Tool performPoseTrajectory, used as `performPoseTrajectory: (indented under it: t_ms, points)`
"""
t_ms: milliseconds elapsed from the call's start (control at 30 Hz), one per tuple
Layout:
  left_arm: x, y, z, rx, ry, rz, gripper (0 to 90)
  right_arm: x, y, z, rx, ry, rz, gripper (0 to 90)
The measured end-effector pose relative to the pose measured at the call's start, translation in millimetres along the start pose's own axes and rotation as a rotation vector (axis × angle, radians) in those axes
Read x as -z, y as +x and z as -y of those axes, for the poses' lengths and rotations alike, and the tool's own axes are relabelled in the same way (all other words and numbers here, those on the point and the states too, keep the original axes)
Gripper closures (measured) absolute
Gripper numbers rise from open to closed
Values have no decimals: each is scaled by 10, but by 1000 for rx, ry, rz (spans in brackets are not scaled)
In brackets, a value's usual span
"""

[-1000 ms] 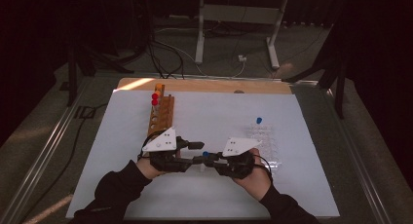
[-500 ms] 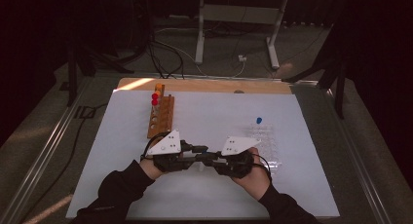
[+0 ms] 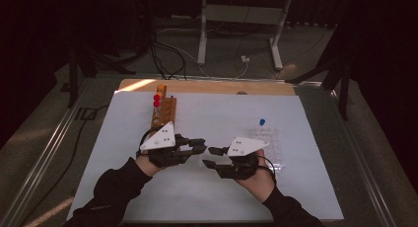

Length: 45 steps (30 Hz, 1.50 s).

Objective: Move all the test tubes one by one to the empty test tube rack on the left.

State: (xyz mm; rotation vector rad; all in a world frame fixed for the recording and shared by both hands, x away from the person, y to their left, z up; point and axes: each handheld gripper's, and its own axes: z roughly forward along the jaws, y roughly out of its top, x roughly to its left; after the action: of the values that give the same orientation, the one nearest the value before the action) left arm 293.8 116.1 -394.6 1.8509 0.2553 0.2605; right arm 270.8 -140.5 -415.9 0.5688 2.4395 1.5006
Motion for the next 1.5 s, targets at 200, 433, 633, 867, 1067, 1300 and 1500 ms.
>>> performPoseTrajectory:
  t_ms: [200,433,633,867,1067,1300,1500]
  points:
    - [159,124,-63,6,-2,-61,775,75,-31,-1,-82,-20,43,318]
    - [345,300,-137,15,-7,-134,775,136,-7,-6,-78,-65,103,68]
    - [488,456,-167,32,-13,-200,775,159,-16,0,-85,-81,77,9]
    - [630,638,-132,55,-12,-273,776,180,-16,4,-76,-94,71,10]
    - [742,778,-74,80,-8,-337,775,175,-16,26,-53,-100,94,10]
    - [826,928,7,103,0,-394,775,173,-45,43,-63,-94,97,10]
    - [835,1049,85,121,-3,-427,775,175,-60,57,-76,-96,84,10]
